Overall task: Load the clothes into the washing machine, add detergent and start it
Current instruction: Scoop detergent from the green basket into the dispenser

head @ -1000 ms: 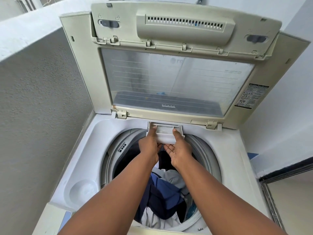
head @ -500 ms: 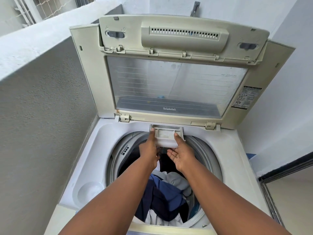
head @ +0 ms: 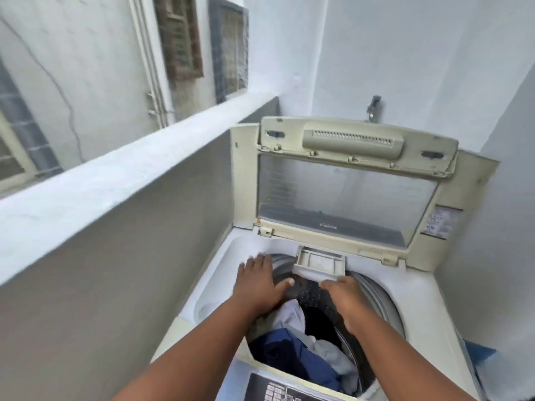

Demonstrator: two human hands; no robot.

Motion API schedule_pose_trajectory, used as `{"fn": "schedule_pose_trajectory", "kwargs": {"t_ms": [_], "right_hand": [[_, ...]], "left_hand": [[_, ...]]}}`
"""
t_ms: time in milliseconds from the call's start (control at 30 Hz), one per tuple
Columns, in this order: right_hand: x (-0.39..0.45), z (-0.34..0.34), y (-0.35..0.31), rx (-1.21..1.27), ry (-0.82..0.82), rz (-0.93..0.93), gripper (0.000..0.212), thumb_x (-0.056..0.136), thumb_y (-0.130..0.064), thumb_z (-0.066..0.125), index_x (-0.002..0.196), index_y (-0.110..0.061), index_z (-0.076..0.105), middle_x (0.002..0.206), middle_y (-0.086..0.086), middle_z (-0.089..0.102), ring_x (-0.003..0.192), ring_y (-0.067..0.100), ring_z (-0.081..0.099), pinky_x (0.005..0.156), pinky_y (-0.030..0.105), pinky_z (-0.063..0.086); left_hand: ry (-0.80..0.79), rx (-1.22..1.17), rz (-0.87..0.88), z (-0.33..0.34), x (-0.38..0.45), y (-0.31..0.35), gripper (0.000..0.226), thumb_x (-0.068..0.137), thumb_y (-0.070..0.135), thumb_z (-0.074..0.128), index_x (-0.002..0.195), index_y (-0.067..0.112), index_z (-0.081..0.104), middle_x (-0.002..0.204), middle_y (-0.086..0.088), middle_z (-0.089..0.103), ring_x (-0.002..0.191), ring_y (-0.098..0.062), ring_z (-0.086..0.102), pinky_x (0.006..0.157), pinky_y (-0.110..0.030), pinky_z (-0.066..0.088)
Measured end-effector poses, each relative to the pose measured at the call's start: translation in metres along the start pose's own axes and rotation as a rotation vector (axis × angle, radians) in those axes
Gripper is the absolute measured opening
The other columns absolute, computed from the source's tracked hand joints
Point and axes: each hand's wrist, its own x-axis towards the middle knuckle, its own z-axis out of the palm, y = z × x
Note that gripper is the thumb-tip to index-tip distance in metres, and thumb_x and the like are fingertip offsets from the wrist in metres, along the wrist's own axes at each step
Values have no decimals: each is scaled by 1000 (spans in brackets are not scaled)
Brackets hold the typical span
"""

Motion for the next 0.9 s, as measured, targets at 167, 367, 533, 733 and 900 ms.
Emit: {"fn": "schedule_pose_trajectory", "kwargs": {"t_ms": [167,367,533,733,900], "right_hand": [[-66,2,-41,-460,-104,-395,61,85,-37,62,140,-21,40,135,7,54,113,27,55,84,29,41],[-166,22,-129,-606,-169,-805,64,82,-42,66,137,-21,43,136,10,55,120,29,54,93,33,44],[-262,59,-203,-584,-231,-1100,63,81,-42,66,137,-24,43,131,10,57,117,28,55,89,31,44],[-377,131,-248,-542,-385,-1375,64,84,-43,62,141,-25,38,133,8,54,115,26,54,82,30,41],[-450,210,-235,-608,-526,-1567,66,83,-37,64,142,-22,39,139,7,52,123,25,51,94,30,41]], "left_hand": [[116,233,-50,-63,-60,-15,93,87,72,30,153,12,3,161,-11,2,147,-30,-2,118,-45,-3],[395,394,-160,-202,-144,-35,94,88,71,31,153,10,0,161,-11,0,148,-28,-5,119,-43,-6],[604,516,-280,-311,-226,-55,92,88,71,31,152,11,5,160,-10,8,147,-28,2,119,-45,-3],[715,574,-457,-385,-327,-115,94,87,73,30,153,12,3,161,-8,5,148,-25,-2,120,-43,-4],[686,650,-584,-400,-398,-193,94,85,74,28,153,14,1,161,-6,4,148,-24,-2,120,-42,-4]]}}
